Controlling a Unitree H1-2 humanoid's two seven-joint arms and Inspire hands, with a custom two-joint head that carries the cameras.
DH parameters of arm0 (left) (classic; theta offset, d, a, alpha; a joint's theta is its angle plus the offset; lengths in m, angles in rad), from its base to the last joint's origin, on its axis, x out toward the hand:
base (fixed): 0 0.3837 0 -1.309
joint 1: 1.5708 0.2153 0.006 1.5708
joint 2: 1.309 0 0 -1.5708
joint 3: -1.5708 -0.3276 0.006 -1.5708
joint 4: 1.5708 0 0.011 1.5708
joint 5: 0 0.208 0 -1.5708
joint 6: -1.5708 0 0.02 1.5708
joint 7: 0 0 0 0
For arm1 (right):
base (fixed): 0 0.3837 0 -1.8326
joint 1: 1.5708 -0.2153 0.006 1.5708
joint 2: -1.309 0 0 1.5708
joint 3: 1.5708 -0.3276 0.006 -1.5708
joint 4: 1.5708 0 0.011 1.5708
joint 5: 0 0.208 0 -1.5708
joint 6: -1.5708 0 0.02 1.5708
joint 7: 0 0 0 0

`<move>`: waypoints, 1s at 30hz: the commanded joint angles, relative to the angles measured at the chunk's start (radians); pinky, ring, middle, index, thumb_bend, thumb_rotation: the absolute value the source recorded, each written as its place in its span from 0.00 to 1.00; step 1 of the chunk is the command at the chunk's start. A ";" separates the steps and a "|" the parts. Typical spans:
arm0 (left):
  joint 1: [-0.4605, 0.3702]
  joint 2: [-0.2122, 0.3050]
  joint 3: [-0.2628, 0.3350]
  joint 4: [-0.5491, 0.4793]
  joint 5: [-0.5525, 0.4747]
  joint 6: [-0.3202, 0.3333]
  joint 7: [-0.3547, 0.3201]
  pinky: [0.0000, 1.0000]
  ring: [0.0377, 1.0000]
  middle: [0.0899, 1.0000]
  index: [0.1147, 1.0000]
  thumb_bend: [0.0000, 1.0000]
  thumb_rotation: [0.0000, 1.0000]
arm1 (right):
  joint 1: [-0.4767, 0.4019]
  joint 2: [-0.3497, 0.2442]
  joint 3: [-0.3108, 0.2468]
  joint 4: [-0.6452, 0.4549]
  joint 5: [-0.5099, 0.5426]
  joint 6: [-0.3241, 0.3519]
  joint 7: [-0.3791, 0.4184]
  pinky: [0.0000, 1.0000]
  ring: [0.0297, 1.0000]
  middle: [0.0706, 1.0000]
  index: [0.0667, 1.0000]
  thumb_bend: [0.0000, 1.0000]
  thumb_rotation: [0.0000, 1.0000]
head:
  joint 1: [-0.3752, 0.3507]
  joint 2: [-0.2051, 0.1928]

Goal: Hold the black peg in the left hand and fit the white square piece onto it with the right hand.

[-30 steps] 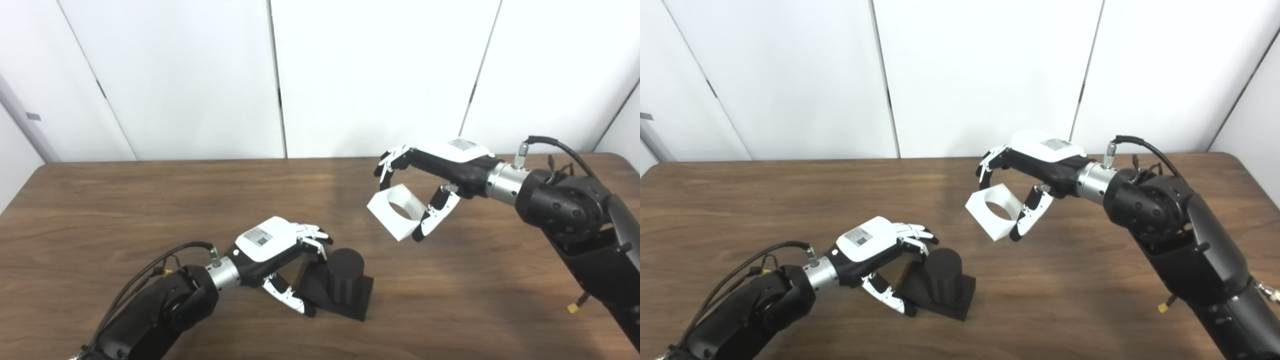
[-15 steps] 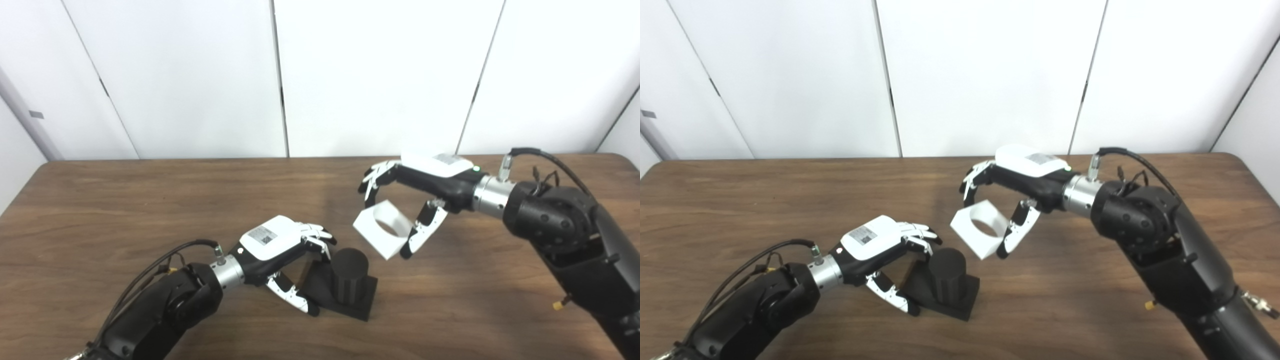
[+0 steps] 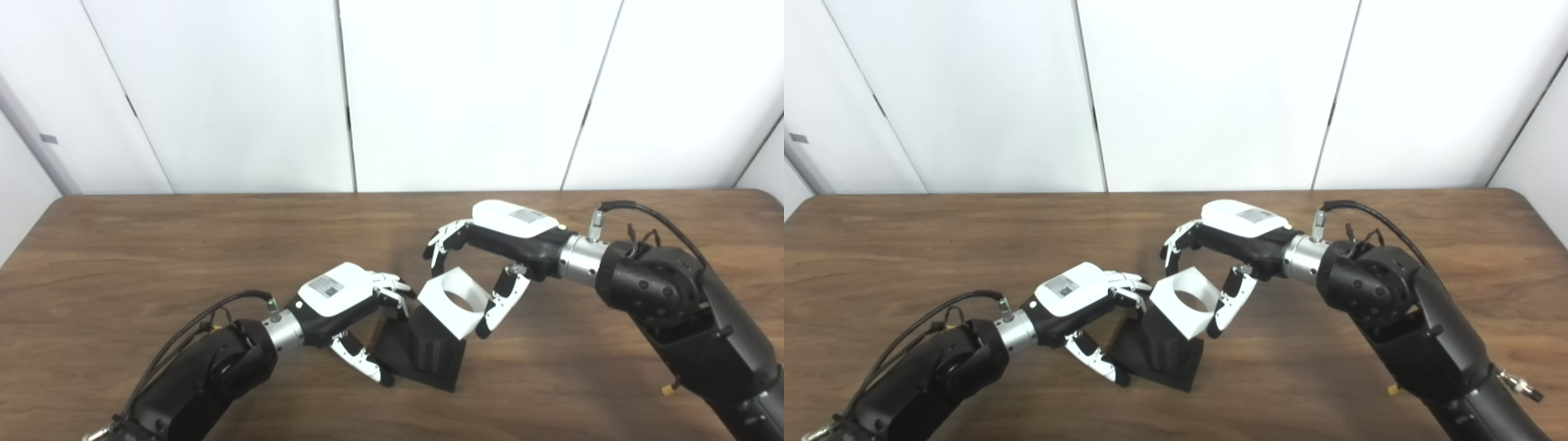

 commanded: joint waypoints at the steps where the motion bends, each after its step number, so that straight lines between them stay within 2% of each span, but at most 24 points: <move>1: 0.023 -0.003 -0.038 0.022 0.073 0.009 -0.065 0.80 0.87 0.83 0.43 0.52 0.08 | -0.028 0.003 -0.005 -0.011 0.011 -0.042 -0.021 0.74 0.85 0.76 0.44 0.52 0.13 | 0.002 0.003; 17: 0.027 -0.010 -0.034 0.004 0.060 0.025 -0.093 0.81 0.88 0.83 0.43 0.52 0.08 | -0.007 0.038 0.005 0.011 0.009 -0.072 -0.033 0.75 0.85 0.76 0.44 0.52 0.13 | 0.011 0.016; 30: 0.024 -0.017 -0.044 0.004 0.074 0.036 -0.101 0.81 0.89 0.84 0.43 0.52 0.08 | -0.007 0.075 0.035 0.002 0.005 -0.090 -0.028 0.76 0.85 0.76 0.44 0.52 0.13 | 0.009 0.020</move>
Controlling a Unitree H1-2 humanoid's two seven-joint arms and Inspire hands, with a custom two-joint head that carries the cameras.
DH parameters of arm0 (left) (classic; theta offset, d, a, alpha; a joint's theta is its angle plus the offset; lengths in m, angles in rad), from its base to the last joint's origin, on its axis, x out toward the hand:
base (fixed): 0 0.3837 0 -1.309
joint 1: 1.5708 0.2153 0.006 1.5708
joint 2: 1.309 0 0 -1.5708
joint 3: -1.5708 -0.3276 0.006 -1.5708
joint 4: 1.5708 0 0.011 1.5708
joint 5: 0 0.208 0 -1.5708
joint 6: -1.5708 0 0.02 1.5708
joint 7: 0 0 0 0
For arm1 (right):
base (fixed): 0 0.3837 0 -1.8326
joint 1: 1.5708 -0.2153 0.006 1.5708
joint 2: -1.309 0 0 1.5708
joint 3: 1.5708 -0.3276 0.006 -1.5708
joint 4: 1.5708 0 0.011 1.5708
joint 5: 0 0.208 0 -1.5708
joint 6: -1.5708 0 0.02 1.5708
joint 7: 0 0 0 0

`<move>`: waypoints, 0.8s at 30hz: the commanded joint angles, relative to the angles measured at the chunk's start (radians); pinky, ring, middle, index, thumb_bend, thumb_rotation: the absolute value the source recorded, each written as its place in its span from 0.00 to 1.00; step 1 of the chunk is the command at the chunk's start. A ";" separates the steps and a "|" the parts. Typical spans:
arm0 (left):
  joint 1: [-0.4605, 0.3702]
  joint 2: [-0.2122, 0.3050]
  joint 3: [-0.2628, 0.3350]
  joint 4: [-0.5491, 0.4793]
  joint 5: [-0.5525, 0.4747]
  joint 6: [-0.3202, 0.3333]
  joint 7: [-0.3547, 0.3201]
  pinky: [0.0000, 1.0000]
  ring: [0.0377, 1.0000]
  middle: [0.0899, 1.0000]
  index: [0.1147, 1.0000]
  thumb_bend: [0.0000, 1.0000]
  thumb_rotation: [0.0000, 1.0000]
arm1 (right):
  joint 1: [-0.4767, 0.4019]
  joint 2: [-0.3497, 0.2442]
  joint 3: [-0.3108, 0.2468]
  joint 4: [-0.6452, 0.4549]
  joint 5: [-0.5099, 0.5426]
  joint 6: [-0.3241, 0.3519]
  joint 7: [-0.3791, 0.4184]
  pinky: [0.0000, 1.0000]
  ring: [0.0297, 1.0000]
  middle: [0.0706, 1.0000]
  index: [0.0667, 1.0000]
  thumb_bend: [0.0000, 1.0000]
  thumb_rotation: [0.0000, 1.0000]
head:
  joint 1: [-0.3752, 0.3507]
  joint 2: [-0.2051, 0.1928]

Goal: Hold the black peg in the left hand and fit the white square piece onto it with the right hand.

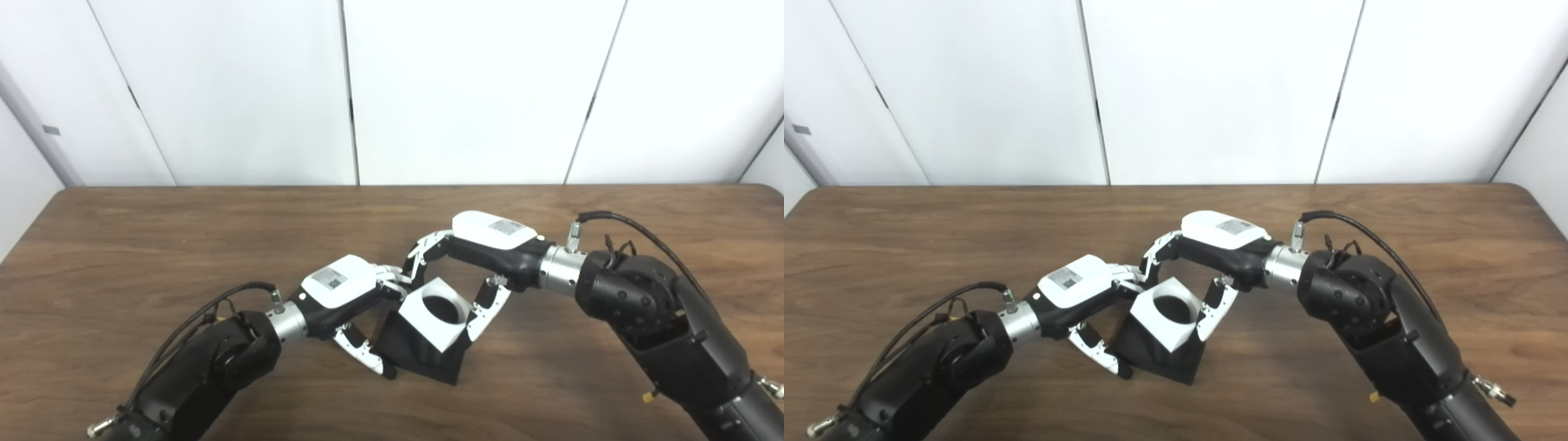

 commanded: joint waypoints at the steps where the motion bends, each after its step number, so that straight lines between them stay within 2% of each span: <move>1: 0.024 -0.012 -0.048 0.014 0.075 0.018 -0.078 0.81 0.89 0.84 0.43 0.52 0.08 | -0.031 0.017 0.014 -0.022 0.008 -0.033 -0.007 0.77 0.85 0.76 0.44 0.52 0.13 | -0.001 0.003; 7: 0.027 -0.017 -0.046 0.010 0.072 0.023 -0.078 0.82 0.89 0.84 0.43 0.52 0.08 | -0.043 0.028 0.043 -0.057 -0.004 -0.006 0.027 0.79 0.86 0.77 0.44 0.52 0.13 | 0.001 0.008; 15: 0.025 -0.017 -0.050 0.015 0.084 0.015 -0.068 0.80 0.89 0.84 0.43 0.52 0.08 | -0.052 0.038 0.074 -0.054 -0.020 -0.033 0.049 0.79 0.85 0.76 0.44 0.52 0.14 | 0.002 0.011; 21: 0.026 -0.018 -0.047 0.012 0.083 0.022 -0.069 0.80 0.89 0.83 0.43 0.52 0.08 | -0.056 0.027 0.107 -0.052 -0.048 -0.035 0.081 0.81 0.84 0.75 0.44 0.52 0.14 | 0.001 0.015; 24: 0.027 -0.017 -0.045 0.008 0.085 0.019 -0.064 0.79 0.87 0.83 0.43 0.52 0.08 | -0.050 0.015 0.116 -0.049 -0.070 -0.014 0.102 0.81 0.83 0.75 0.44 0.52 0.14 | 0.000 0.016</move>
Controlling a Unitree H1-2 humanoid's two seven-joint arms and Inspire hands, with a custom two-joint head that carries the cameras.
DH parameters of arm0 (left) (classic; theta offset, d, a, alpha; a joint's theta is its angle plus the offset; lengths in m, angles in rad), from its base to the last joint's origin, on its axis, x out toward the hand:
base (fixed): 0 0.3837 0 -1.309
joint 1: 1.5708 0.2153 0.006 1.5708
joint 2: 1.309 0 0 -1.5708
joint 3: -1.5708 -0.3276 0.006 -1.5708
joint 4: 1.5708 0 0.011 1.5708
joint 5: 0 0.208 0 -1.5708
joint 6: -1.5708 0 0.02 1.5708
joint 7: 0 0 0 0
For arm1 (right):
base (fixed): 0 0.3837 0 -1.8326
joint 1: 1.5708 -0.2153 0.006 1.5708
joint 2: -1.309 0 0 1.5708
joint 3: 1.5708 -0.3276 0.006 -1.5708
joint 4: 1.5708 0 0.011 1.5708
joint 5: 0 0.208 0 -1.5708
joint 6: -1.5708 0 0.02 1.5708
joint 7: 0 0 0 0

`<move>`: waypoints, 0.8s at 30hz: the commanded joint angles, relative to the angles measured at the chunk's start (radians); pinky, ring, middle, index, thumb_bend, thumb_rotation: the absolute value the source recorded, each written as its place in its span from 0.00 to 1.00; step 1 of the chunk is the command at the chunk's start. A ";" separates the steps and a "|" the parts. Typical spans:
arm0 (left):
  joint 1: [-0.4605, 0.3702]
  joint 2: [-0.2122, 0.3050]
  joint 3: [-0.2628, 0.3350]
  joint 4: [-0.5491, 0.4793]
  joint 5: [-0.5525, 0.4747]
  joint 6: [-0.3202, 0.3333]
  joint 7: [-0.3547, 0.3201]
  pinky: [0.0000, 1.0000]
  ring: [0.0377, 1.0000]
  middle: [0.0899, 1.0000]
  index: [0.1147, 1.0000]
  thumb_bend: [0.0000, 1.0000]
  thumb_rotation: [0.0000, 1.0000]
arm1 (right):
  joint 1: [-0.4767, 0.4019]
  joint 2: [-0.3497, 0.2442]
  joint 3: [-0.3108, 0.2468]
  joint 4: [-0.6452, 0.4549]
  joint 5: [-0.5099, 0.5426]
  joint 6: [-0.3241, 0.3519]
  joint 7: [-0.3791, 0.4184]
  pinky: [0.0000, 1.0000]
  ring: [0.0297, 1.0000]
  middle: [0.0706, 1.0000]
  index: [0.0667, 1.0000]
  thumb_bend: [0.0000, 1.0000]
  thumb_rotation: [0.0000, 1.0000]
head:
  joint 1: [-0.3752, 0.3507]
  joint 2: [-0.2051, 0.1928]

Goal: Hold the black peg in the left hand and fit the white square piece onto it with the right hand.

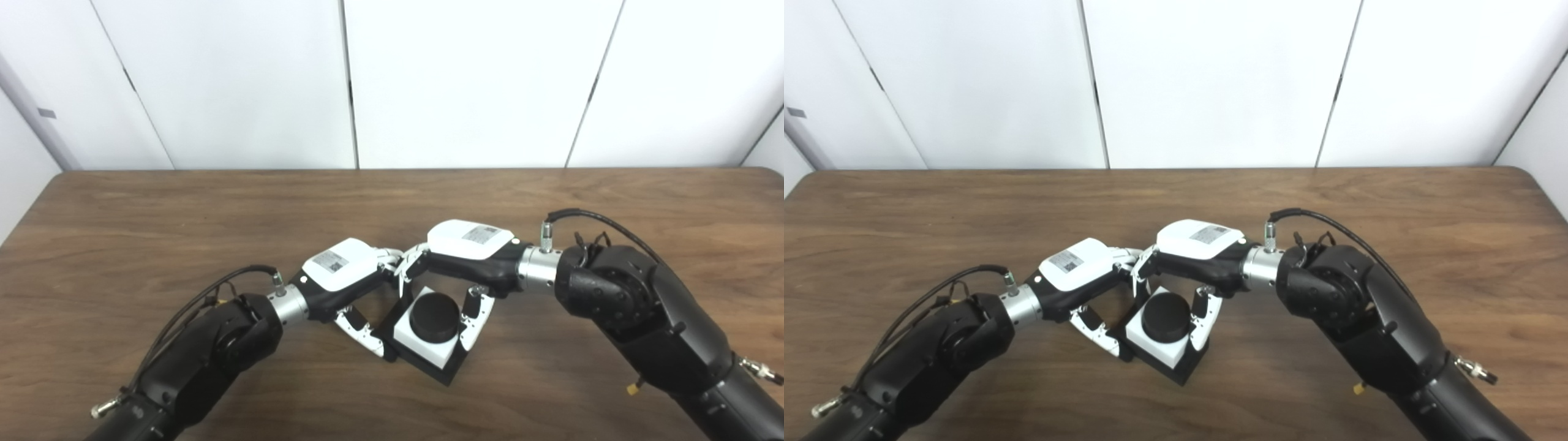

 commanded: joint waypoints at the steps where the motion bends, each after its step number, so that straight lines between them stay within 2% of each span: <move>1: 0.027 -0.014 -0.045 0.015 0.083 0.009 -0.055 0.78 0.87 0.83 0.43 0.52 0.08 | -0.029 0.001 0.019 -0.030 -0.003 0.007 0.035 0.81 0.83 0.75 0.45 0.52 0.15 | 0.000 0.001; 2: 0.027 -0.013 -0.046 0.015 0.083 0.009 -0.055 0.78 0.87 0.83 0.43 0.52 0.08 | -0.030 -0.004 0.021 -0.033 -0.013 0.026 0.050 0.81 0.83 0.76 0.45 0.52 0.16 | -0.001 0.001; 3: 0.027 -0.012 -0.046 0.018 0.081 0.007 -0.058 0.79 0.87 0.83 0.43 0.52 0.08 | -0.030 -0.008 0.022 -0.035 -0.023 0.041 0.060 0.81 0.84 0.77 0.57 0.70 0.29 | -0.002 0.002; 4: 0.026 -0.012 -0.046 0.020 0.078 0.008 -0.061 0.79 0.88 0.83 0.43 0.52 0.08 | -0.030 -0.012 0.022 -0.034 -0.028 0.049 0.064 0.80 0.84 0.78 0.63 0.78 0.34 | -0.003 0.001; 7: 0.026 -0.011 -0.045 0.018 0.076 0.013 -0.069 0.80 0.87 0.84 0.43 0.52 0.08 | -0.027 -0.017 0.012 -0.030 -0.028 0.061 0.066 0.79 0.85 0.80 0.73 0.90 0.38 | -0.005 0.002; 17: 0.031 -0.006 -0.041 0.013 0.062 0.004 -0.072 0.78 0.87 0.83 0.43 0.52 0.08 | -0.014 -0.031 -0.006 -0.023 -0.028 0.068 0.057 0.78 0.85 0.82 0.74 0.92 0.34 | -0.012 0.006; 24: 0.032 -0.004 -0.039 0.010 0.060 0.008 -0.076 0.79 0.88 0.83 0.43 0.52 0.08 | -0.010 -0.044 -0.009 -0.022 -0.033 0.088 0.069 0.78 0.87 0.85 0.78 0.94 0.31 | -0.015 0.008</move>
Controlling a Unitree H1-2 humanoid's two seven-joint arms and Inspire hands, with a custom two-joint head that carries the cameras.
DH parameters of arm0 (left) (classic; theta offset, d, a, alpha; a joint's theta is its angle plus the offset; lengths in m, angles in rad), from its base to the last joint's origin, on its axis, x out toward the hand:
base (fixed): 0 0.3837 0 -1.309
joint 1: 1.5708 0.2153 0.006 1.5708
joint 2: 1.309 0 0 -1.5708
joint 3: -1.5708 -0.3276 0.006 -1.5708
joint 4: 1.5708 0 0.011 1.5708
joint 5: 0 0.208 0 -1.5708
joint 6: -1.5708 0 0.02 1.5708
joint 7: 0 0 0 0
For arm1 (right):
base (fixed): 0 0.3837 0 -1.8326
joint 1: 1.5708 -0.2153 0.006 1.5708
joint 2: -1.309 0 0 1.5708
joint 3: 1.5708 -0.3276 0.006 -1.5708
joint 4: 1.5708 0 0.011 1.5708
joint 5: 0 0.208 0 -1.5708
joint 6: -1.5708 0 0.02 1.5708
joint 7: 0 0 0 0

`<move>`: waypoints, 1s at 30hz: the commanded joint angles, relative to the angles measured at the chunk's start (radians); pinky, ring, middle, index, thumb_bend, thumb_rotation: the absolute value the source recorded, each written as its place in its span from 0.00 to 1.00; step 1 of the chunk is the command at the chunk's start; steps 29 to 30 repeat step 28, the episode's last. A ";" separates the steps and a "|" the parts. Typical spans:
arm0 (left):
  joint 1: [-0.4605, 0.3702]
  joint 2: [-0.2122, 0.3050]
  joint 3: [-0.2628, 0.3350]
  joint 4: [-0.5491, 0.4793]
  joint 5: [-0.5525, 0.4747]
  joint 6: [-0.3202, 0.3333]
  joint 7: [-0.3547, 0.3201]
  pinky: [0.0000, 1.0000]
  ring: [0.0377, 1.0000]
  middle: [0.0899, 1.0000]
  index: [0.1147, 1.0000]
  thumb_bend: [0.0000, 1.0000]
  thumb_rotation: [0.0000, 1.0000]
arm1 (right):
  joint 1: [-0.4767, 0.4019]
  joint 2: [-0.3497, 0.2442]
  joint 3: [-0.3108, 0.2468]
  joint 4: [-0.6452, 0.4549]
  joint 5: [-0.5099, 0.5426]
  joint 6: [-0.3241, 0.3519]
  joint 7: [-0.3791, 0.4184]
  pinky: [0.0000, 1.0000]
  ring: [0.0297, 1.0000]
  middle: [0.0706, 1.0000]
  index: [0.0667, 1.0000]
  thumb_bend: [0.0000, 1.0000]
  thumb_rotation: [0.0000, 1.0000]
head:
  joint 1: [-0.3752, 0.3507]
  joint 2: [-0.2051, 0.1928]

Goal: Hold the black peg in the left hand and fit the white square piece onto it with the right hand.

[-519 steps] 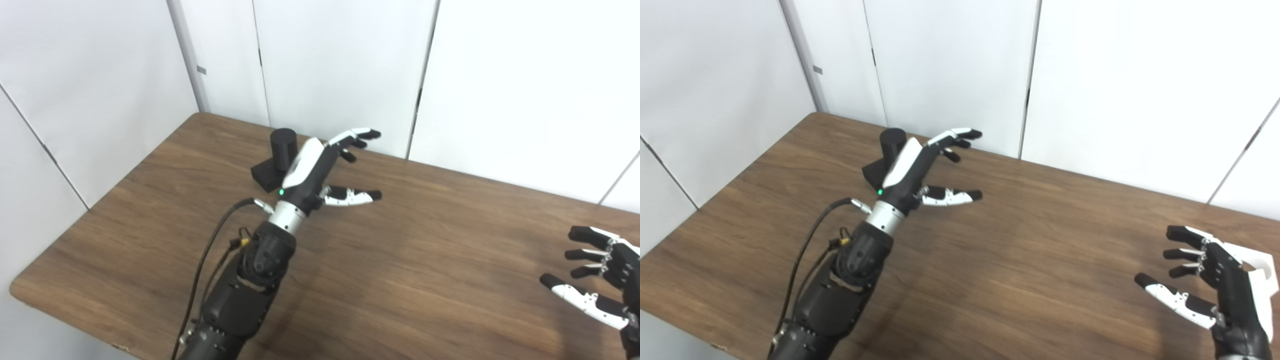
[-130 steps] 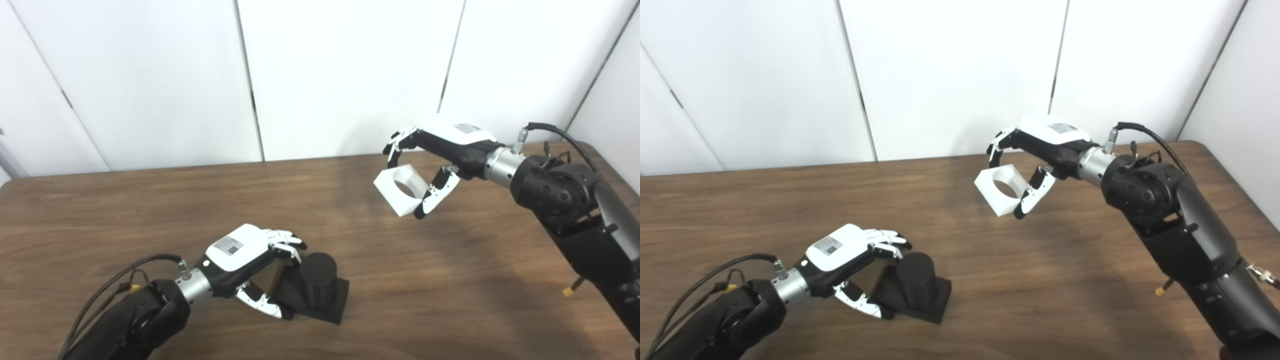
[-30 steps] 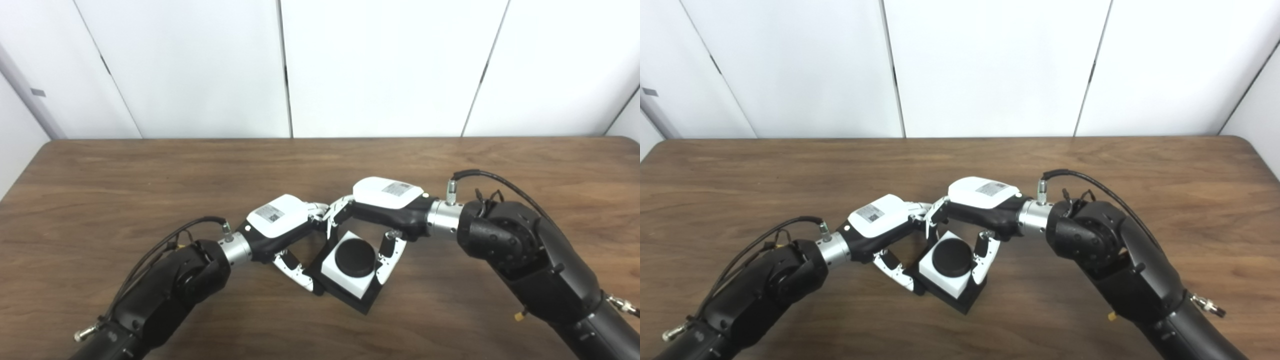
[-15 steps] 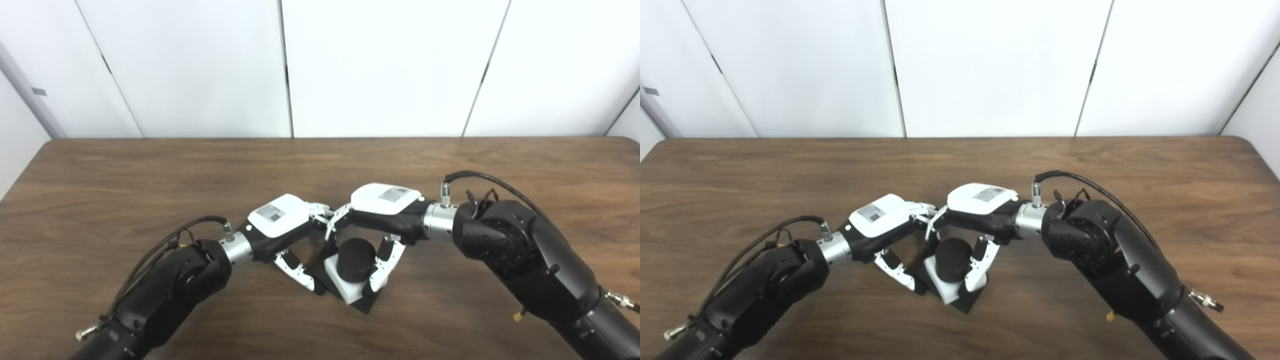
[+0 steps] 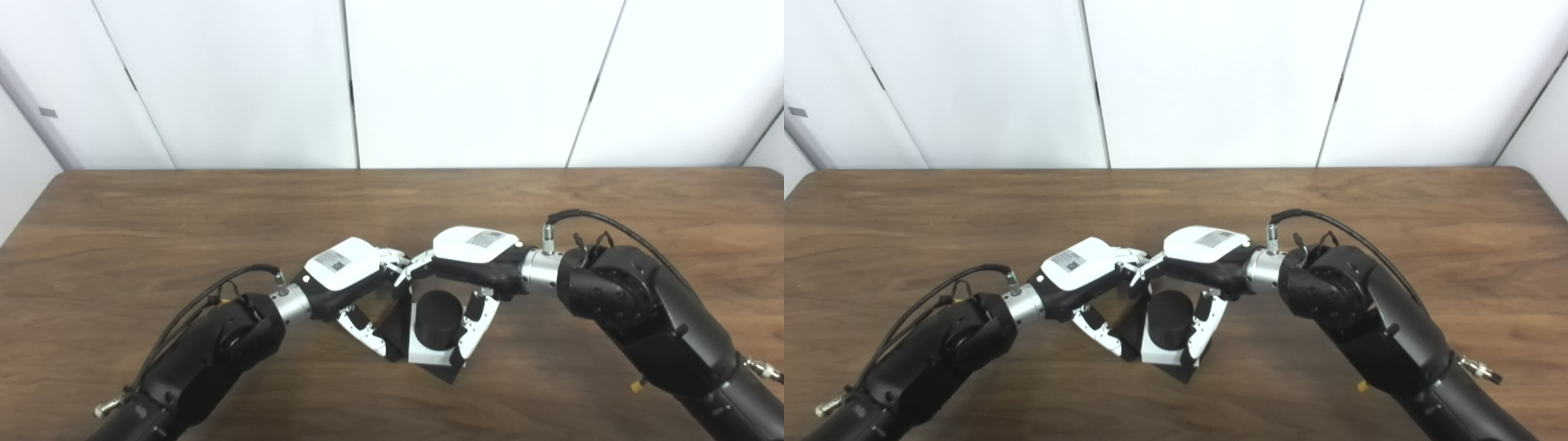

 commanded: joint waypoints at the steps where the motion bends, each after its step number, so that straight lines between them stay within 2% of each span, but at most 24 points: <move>1: 0.032 0.002 -0.039 0.013 0.057 0.010 -0.077 0.79 0.88 0.83 0.43 0.52 0.08 | -0.017 -0.023 -0.021 -0.012 0.002 0.010 0.002 0.78 0.87 0.85 0.79 0.94 0.31 | 0.001 0.000; 4: 0.032 0.002 -0.037 0.018 0.055 0.007 -0.072 0.79 0.88 0.83 0.43 0.52 0.08 | -0.016 -0.032 -0.047 -0.014 0.019 0.005 -0.012 0.75 0.86 0.85 0.79 0.93 0.27 | -0.002 -0.002; 10: 0.030 0.007 -0.035 0.008 0.057 0.017 -0.083 0.80 0.88 0.83 0.43 0.52 0.08 | -0.008 -0.049 -0.141 -0.041 0.034 0.042 -0.037 0.72 0.83 0.84 0.75 0.84 0.12 | -0.003 -0.004; 12: 0.030 0.008 -0.033 0.011 0.053 0.013 -0.080 0.79 0.87 0.83 0.43 0.52 0.08 | -0.005 -0.057 -0.191 -0.047 0.060 0.061 -0.055 0.72 0.83 0.84 0.75 0.80 0.09 | -0.003 -0.005; 18: 0.032 0.015 -0.031 0.011 0.055 0.005 -0.074 0.78 0.87 0.83 0.43 0.52 0.08 | 0.039 -0.060 -0.312 -0.026 0.120 0.051 -0.148 0.65 0.79 0.80 0.72 0.76 0.05 | -0.010 -0.007; 21: 0.034 0.018 -0.030 0.008 0.056 0.004 -0.073 0.79 0.87 0.83 0.43 0.52 0.08 | 0.083 -0.037 -0.365 -0.031 0.114 0.075 -0.226 0.65 0.78 0.79 0.72 0.74 0.06 | -0.010 -0.004; 25: 0.036 0.016 -0.026 0.019 0.048 -0.004 -0.067 0.79 0.88 0.82 0.43 0.52 0.07 | 0.149 0.019 -0.434 -0.017 0.119 0.082 -0.361 0.69 0.79 0.79 0.71 0.70 0.05 | -0.014 -0.005; 28: 0.035 0.016 -0.024 0.023 0.044 -0.003 -0.073 0.79 0.89 0.83 0.43 0.52 0.07 | 0.197 0.085 -0.482 0.006 0.153 0.070 -0.460 0.64 0.75 0.77 0.70 0.65 0.02 | -0.017 -0.006; 30: 0.035 0.016 -0.024 0.023 0.044 -0.003 -0.073 0.79 0.89 0.83 0.43 0.52 0.07 | 0.197 0.085 -0.482 0.006 0.153 0.070 -0.460 0.64 0.75 0.77 0.70 0.65 0.02 | -0.017 -0.006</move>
